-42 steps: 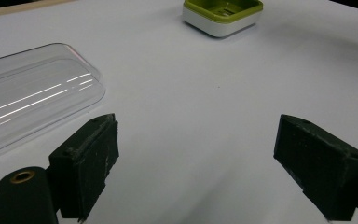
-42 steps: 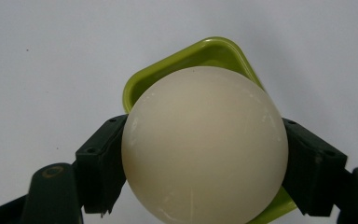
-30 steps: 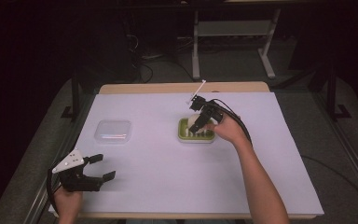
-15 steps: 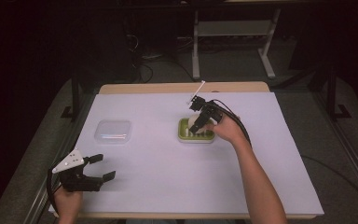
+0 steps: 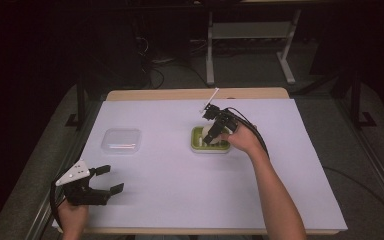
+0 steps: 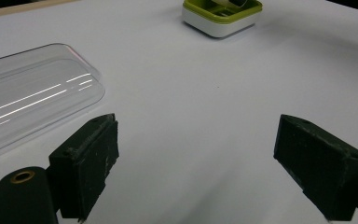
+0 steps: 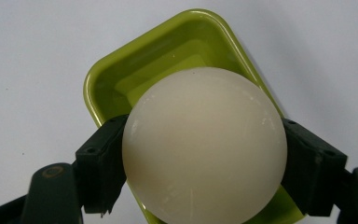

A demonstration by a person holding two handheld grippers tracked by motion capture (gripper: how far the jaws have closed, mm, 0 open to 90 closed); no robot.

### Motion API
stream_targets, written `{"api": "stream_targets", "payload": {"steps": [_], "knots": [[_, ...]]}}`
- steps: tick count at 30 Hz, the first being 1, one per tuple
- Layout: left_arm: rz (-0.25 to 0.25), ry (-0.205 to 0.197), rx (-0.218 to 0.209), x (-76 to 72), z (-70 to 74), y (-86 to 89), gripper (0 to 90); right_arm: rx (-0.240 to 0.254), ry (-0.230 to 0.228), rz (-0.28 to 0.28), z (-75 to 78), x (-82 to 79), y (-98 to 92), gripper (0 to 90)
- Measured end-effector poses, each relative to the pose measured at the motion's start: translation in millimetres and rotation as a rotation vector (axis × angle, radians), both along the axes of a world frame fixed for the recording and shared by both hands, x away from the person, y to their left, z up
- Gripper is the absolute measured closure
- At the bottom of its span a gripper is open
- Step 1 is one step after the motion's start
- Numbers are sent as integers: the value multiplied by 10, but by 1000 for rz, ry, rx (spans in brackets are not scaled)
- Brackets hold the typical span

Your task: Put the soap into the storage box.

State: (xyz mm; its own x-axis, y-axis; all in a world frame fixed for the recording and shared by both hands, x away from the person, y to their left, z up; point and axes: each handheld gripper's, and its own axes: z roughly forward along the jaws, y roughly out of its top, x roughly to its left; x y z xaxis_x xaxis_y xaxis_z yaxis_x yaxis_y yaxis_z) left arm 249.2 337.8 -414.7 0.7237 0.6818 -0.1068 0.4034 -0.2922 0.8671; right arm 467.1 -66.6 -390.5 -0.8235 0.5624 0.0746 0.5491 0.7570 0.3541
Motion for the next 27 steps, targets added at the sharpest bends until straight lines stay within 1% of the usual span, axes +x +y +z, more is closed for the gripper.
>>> {"api": "stream_targets", "payload": {"steps": [8, 10, 11, 14, 27], "knots": [[0, 0, 0, 0, 0, 0, 132, -6, 9, 2, -20, 13, 4, 236], [0, -1, 2, 0, 0, 1, 132, -14, 8, 6, -34, 21, 4, 236], [0, -1, 2, 0, 1, 2, 132, -18, 19, -1, -39, 17, 9, 236], [1, 0, 1, 0, 0, 0, 132, -20, 24, -4, -49, 19, 14, 235], [1, -2, 1, 0, 1, 0, 132, -35, 31, -3, -91, 34, 33, 235]]}}
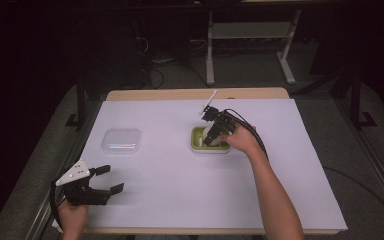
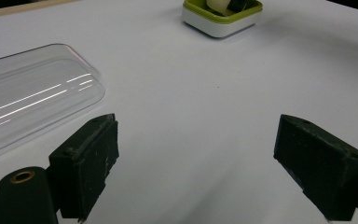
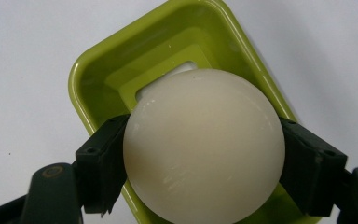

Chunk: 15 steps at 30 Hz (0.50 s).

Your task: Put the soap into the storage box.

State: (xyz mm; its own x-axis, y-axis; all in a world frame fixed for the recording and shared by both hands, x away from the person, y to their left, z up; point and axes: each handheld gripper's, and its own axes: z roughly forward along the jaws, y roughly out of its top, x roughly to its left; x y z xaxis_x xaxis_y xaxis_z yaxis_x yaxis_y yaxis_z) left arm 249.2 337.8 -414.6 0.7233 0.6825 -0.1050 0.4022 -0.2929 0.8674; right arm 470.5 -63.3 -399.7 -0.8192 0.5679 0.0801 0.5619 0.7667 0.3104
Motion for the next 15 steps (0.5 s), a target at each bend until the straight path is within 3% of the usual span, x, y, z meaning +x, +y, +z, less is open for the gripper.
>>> {"api": "stream_targets", "payload": {"steps": [15], "knots": [[-1, -1, 3, -1, 3, 2, 132, 0, 0, 4, -4, 0, 7, 235]]}}
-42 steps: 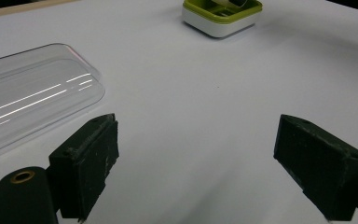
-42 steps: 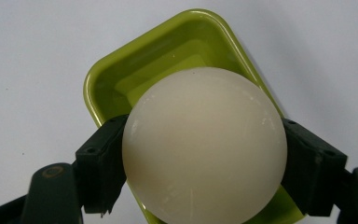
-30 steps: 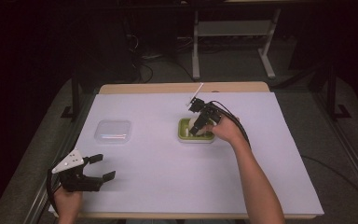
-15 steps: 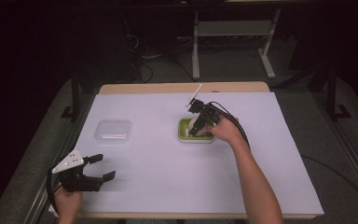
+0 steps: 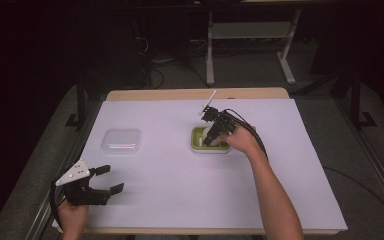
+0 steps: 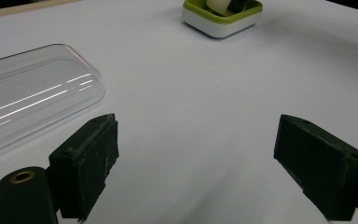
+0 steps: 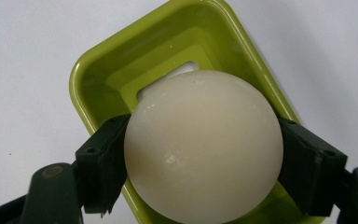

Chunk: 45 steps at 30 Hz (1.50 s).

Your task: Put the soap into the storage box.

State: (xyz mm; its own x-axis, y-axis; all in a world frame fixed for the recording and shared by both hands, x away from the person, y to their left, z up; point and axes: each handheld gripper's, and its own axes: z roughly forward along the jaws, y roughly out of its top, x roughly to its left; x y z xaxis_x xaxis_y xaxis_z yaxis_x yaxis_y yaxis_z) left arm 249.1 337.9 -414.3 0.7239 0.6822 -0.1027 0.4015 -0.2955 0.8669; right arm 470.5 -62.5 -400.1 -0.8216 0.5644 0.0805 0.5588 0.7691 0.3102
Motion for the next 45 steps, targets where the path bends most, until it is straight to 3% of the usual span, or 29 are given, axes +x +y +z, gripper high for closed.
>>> {"api": "stream_targets", "payload": {"steps": [23, 33, 45], "knots": [[-1, -1, 0, 1, -1, -3, 132, -14, -12, -14, 6, -23, -4, 232], [-2, -1, -1, 0, 0, -12, 132, 27, -56, -12, 97, -63, -99, 233], [-1, -3, 0, 1, 0, -11, 132, 71, -76, -18, 252, -187, -181, 225]]}}
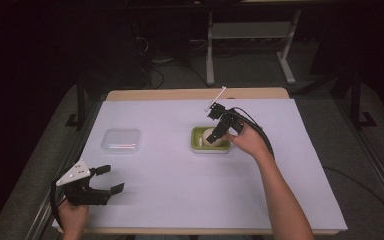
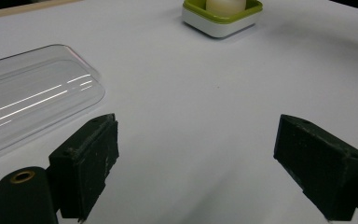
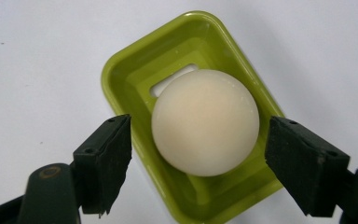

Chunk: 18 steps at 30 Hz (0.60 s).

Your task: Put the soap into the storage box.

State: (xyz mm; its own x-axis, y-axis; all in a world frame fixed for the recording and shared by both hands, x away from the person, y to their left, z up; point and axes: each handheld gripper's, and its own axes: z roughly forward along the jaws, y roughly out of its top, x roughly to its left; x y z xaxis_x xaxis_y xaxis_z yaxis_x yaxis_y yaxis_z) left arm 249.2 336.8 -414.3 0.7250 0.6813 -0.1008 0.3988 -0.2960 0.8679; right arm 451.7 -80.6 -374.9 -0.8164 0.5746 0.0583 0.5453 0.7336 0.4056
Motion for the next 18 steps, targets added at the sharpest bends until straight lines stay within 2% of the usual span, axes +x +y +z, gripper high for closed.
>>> {"api": "stream_targets", "payload": {"steps": [6, 9, 10, 18], "knots": [[1, 0, 1, -2, 1, -3, 132, 33, -28, 5, 41, -106, -92, 226], [1, 0, 1, -1, 1, -4, 132, 37, -17, -11, 46, -146, -142, 220], [1, 0, 1, -2, 0, -7, 132, 47, -30, -9, 41, -157, -165, 222], [-1, 0, 4, -2, -2, -8, 132, 72, -21, -23, 7, -249, -301, 222]]}}
